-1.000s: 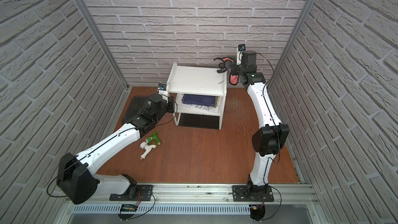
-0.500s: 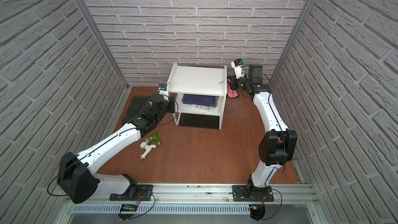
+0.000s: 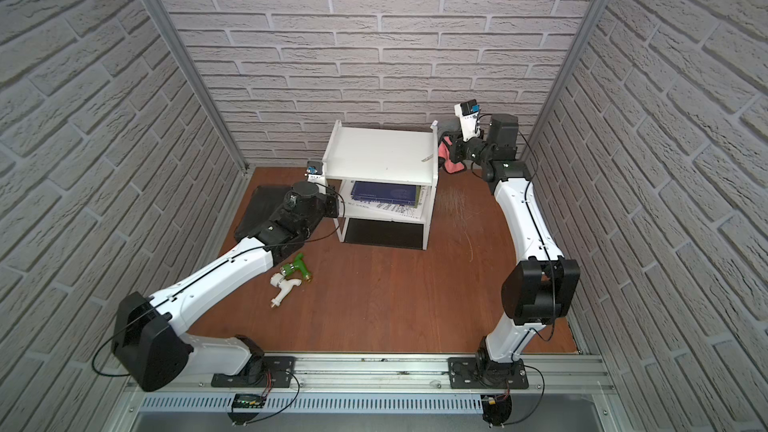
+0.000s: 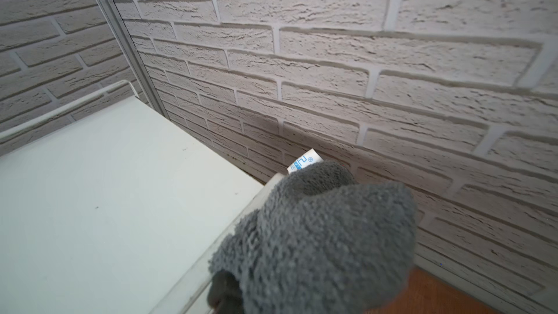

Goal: Wipe the bookshelf clean with a cloth
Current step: Wipe the dust from the shelf.

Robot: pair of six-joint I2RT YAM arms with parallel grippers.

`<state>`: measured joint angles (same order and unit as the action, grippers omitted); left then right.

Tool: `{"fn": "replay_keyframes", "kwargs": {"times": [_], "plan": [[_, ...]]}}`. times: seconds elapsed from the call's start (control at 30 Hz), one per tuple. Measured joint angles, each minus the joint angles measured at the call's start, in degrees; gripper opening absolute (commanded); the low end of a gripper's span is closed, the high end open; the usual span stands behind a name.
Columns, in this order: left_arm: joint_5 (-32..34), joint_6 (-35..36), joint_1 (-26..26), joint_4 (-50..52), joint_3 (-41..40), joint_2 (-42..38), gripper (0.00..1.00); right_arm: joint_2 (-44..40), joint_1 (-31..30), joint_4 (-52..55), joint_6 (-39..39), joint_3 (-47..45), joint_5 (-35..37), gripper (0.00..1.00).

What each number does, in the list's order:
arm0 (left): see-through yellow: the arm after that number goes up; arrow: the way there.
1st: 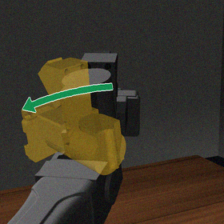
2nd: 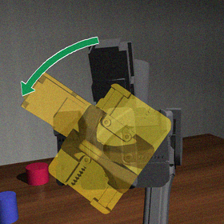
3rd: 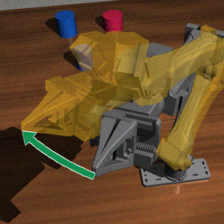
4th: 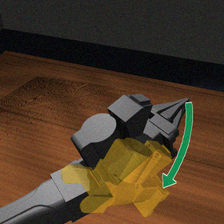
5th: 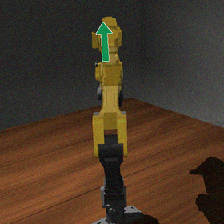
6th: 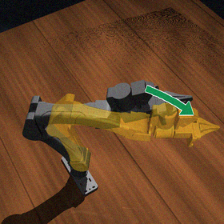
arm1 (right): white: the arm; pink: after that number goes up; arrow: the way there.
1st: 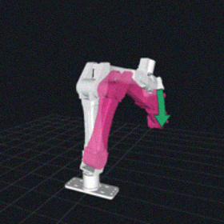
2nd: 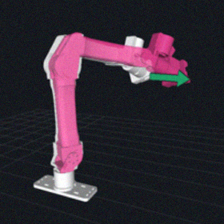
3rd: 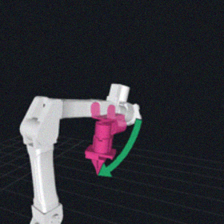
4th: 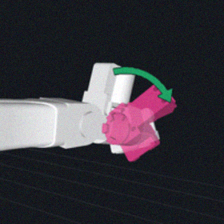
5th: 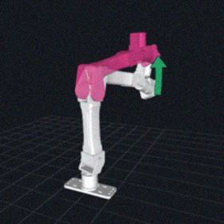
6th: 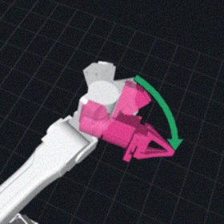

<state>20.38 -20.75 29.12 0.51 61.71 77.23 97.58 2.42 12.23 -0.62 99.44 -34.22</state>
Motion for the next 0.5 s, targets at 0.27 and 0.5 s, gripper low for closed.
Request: {"fn": "replay_keyframes", "kwargs": {"times": [0.27, 0.5], "plan": [[1.38, -0.55, 1.25, 0.33, 0.24, 0.13, 0.0, -8.02, 2.03, -5.27, -1.53, -14.03, -8.96, 0.03], [3.02, -1.44, 2.49, 1.46, 0.92, 0.42, 0.0, -39.89, 3.98, -3.17, -4.0, -37.31, -11.08, 0.03]]}}
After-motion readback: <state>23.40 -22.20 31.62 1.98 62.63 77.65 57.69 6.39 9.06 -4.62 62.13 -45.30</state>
